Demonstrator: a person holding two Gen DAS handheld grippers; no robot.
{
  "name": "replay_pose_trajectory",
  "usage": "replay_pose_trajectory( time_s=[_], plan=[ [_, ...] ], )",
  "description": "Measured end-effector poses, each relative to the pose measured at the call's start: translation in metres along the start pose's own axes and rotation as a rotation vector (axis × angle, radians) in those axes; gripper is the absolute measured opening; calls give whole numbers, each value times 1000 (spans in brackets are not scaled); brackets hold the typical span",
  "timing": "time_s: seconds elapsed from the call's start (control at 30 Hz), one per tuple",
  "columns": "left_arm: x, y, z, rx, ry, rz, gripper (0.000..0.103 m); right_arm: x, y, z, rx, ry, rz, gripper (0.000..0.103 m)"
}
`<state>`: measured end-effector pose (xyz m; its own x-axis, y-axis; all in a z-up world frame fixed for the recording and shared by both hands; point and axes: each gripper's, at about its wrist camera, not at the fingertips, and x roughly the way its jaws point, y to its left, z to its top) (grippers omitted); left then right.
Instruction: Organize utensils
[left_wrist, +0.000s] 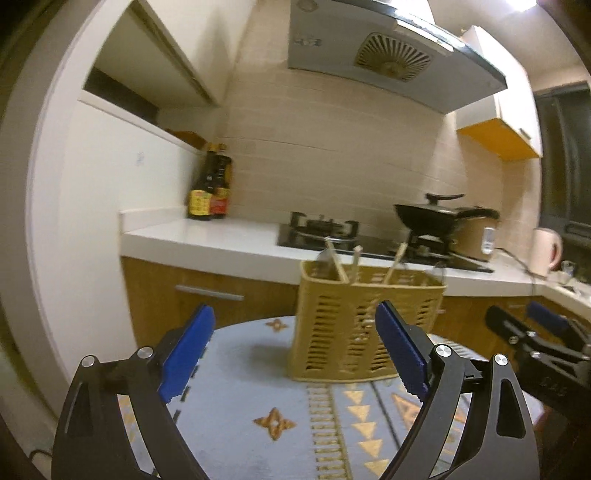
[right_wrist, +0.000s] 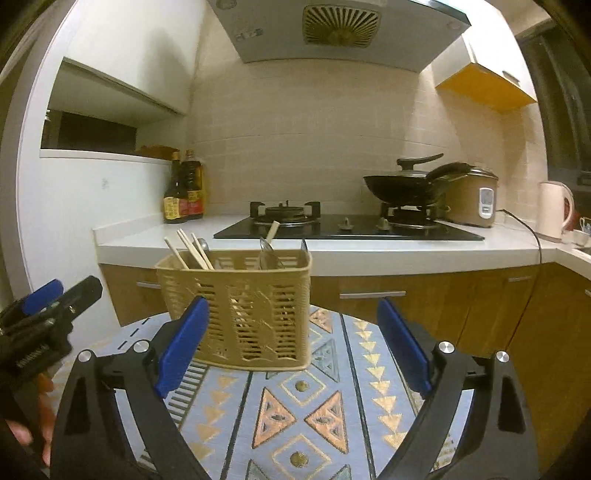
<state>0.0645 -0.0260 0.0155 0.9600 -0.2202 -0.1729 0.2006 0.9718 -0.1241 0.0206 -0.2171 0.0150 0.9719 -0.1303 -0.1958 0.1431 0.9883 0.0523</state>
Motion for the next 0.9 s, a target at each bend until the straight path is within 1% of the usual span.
replay_pose_trajectory(
  time_s=[0.07, 0.17, 0.33, 0.47, 0.6, 0.8, 0.9],
  plan=[
    [1, 0, -6, -8, -6, 23, 87, 1, -4, -4, 29, 1, 5, 93],
    [3, 1, -13, -14, 6, 35, 87, 4, -12, -10, 69, 11, 13, 95],
    [9, -3, -23, 41, 41, 50, 87, 10, -18, -23, 87, 50, 13, 95],
    [16, -7, -26, 81, 79, 55, 90, 15, -16, -29, 63, 69, 20, 95],
    [16, -8, -27, 87, 77, 51, 90, 19, -7, -34, 26, 97, 43, 95],
    [14, -9, -27, 93, 65, 55, 90, 13, 5, -35, -30, 75, 44, 95],
    [14, -10, -28, 93, 70, 61, 93, 13, 6, -35, -34, 74, 41, 95]
  ],
)
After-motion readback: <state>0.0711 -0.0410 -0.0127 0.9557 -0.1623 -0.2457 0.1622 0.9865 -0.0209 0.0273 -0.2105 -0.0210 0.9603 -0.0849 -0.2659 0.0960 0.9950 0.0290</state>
